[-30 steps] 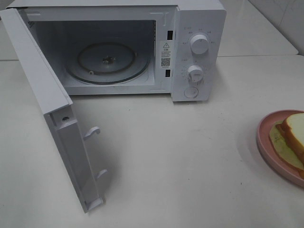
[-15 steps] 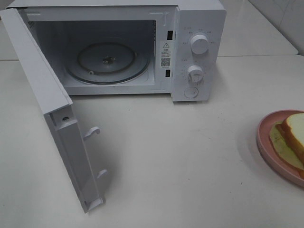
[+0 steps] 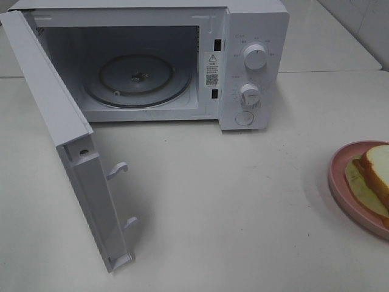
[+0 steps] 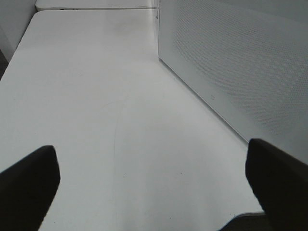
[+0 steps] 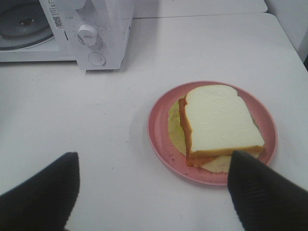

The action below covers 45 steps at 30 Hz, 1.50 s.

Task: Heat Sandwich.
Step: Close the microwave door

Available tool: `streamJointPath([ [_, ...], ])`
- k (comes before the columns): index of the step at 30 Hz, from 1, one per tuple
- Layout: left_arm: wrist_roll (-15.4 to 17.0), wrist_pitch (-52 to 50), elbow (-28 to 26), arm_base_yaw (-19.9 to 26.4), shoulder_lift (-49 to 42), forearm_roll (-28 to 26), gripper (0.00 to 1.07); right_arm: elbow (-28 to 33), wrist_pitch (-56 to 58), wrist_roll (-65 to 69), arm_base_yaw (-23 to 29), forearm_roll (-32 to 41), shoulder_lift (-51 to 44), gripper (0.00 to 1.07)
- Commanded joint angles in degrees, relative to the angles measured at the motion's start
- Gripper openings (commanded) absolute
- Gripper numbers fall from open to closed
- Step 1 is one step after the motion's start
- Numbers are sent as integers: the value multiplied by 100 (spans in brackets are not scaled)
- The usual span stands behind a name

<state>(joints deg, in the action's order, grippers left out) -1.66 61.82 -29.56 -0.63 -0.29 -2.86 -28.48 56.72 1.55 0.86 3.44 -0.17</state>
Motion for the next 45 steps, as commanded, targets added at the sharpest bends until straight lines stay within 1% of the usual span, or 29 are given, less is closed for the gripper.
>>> streamJointPath([
  [1, 11, -23, 6, 11, -92, -40, 98, 6, 11, -52, -69, 46, -166, 76],
  [45, 11, -23, 6, 11, -34, -40, 98, 6, 11, -52, -69, 46, -166, 76],
])
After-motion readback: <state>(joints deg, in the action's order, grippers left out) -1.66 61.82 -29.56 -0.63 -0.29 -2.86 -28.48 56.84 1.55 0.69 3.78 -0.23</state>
